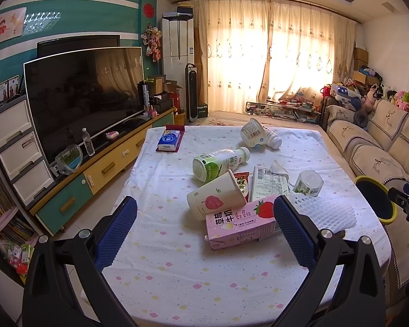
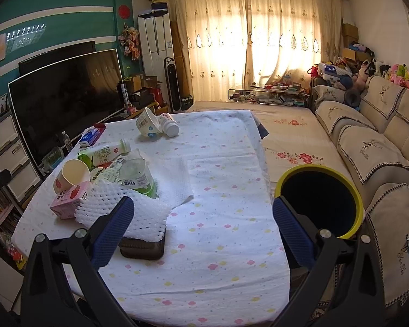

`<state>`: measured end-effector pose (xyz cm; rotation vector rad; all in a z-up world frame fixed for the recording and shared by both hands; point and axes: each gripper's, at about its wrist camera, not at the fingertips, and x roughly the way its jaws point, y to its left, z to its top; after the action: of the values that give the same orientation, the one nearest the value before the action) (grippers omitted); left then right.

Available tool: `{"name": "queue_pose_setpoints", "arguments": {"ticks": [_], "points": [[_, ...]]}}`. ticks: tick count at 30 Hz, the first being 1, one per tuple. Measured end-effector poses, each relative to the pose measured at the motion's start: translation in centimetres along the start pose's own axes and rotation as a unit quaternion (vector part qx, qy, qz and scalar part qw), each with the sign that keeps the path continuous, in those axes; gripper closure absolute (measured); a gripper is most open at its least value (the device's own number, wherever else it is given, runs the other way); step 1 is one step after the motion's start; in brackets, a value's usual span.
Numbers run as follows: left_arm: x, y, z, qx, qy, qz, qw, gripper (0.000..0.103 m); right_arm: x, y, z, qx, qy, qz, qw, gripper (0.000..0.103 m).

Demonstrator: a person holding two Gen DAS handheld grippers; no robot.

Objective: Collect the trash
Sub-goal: 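Move the right tool toward the white foam net sleeve on the table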

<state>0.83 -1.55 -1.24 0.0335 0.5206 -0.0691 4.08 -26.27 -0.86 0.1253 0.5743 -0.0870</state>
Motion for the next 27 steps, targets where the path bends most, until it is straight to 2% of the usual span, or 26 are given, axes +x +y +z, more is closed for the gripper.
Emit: {"name": "queue_pose_setpoints", "arguments": {"ticks": [27], "points": [[0.38,-0.1,-0.37,0.003,0.004,0.001,1.0,0.005,0.76,0.72,-0.67,-0.004,0.011,0.005,1.0,0.006]]}}
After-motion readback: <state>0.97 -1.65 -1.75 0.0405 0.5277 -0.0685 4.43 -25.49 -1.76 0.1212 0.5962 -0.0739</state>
